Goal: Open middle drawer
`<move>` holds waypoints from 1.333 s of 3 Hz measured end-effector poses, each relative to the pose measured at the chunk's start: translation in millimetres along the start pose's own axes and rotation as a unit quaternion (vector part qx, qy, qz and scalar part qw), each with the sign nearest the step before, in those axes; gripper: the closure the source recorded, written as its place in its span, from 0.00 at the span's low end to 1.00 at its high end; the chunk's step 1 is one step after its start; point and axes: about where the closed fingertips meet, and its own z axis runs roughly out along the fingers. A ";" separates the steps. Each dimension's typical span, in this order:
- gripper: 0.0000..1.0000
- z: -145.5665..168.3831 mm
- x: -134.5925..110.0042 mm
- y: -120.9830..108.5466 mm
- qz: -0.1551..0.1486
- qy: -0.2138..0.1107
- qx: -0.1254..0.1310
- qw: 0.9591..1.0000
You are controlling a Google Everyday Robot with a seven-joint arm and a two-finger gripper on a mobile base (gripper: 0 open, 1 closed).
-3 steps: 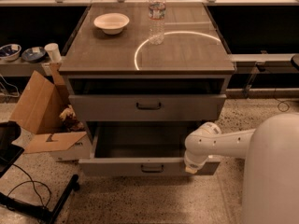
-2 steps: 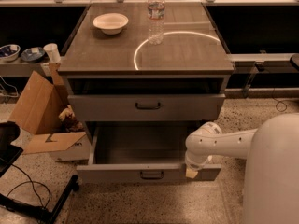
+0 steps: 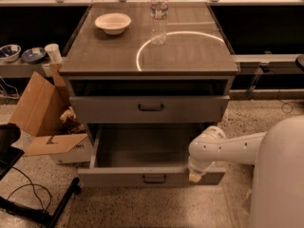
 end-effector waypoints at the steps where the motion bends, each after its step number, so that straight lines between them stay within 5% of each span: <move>1: 1.00 1.3 0.1 0.0 0.000 0.000 0.000 1.000; 4: 1.00 -3.4 13.1 17.6 0.020 0.009 0.009 1.000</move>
Offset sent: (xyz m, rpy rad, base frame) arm -0.3868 -0.1192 0.1156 -0.3147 -0.1964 -0.7497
